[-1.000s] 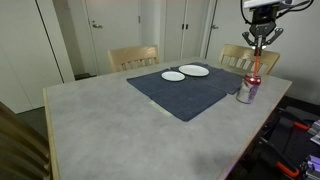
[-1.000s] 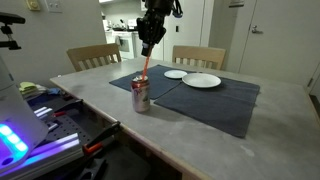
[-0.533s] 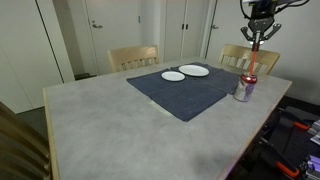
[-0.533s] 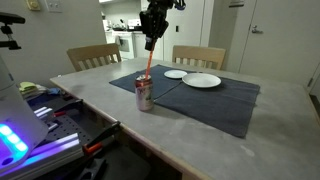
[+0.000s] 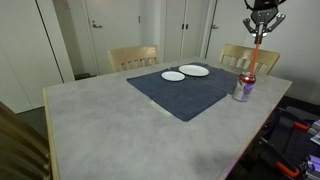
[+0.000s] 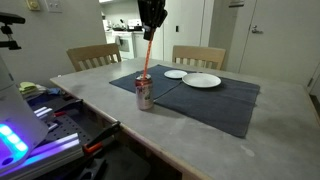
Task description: Take the straw out of the drink can and put it on the table mat on the left
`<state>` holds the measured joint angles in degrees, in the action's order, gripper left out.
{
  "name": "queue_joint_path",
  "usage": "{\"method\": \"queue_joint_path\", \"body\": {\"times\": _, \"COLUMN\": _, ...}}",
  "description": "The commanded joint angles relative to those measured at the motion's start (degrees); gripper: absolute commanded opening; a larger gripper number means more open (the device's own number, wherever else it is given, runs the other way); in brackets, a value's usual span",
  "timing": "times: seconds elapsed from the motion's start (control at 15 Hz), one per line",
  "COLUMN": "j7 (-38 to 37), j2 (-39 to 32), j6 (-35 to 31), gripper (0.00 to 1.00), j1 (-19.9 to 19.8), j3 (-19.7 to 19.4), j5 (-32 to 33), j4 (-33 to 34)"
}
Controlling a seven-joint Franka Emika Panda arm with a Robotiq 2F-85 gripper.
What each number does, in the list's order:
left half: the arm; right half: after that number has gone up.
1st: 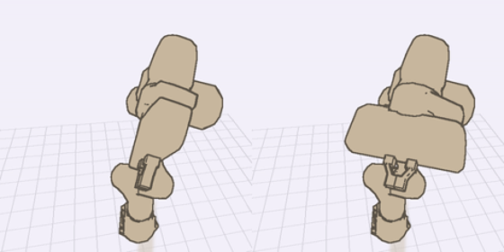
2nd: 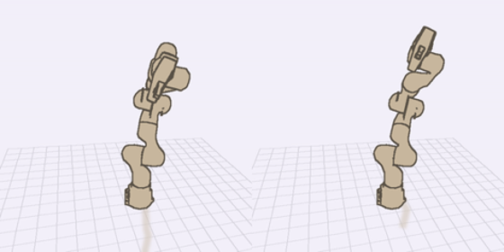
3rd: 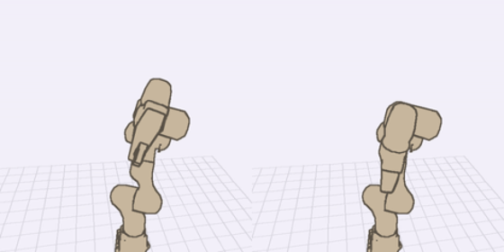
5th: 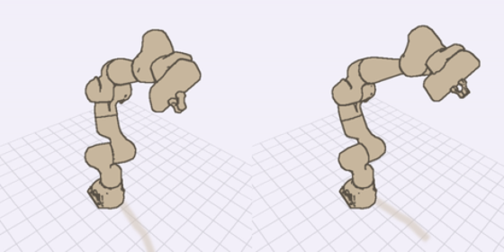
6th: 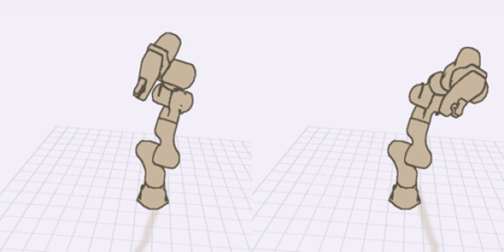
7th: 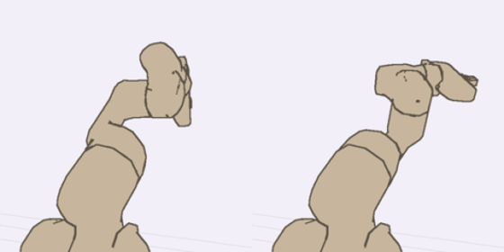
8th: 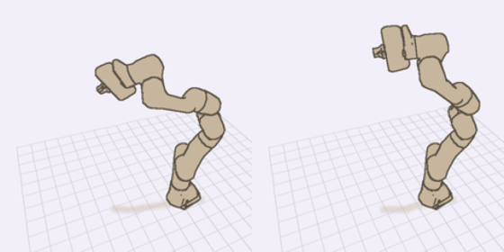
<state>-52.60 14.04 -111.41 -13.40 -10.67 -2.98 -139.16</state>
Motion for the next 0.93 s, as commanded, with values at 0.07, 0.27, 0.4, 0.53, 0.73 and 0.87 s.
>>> {"method": "queue_joint_path", "body": {"times": 0.07, "j7": -0.53, "j2": 2.04, "j6": 6.29, "gripper": 0.02, "j1": -0.73, "j3": 1.25, "j5": 1.80, "j4": 2.66}}
{"method": "queue_joint_path", "body": {"times": 0.27, "j7": -0.28, "j2": 3.30, "j6": 7.93, "gripper": 0.02, "j1": -0.63, "j3": 1.76, "j5": 2.47, "j4": 4.29}}
{"method": "queue_joint_path", "body": {"times": 0.4, "j7": -0.14, "j2": 4.07, "j6": 8.71, "gripper": 0.02, "j1": -0.50, "j3": 2.23, "j5": 2.75, "j4": 5.22}}
{"method": "queue_joint_path", "body": {"times": 0.53, "j7": -0.12, "j2": 4.77, "j6": 9.70, "gripper": 0.02, "j1": -0.32, "j3": 2.81, "j5": 2.85, "j4": 6.29}}
{"method": "queue_joint_path", "body": {"times": 0.73, "j7": -0.24, "j2": 7.04, "j6": 11.70, "gripper": 0.02, "j1": -0.01, "j3": 4.30, "j5": 3.91, "j4": 7.30}}
{"method": "queue_joint_path", "body": {"times": 0.87, "j7": -0.08, "j2": 7.80, "j6": 12.58, "gripper": 0.02, "j1": 0.08, "j3": 5.24, "j5": 4.93, "j4": 8.20}}
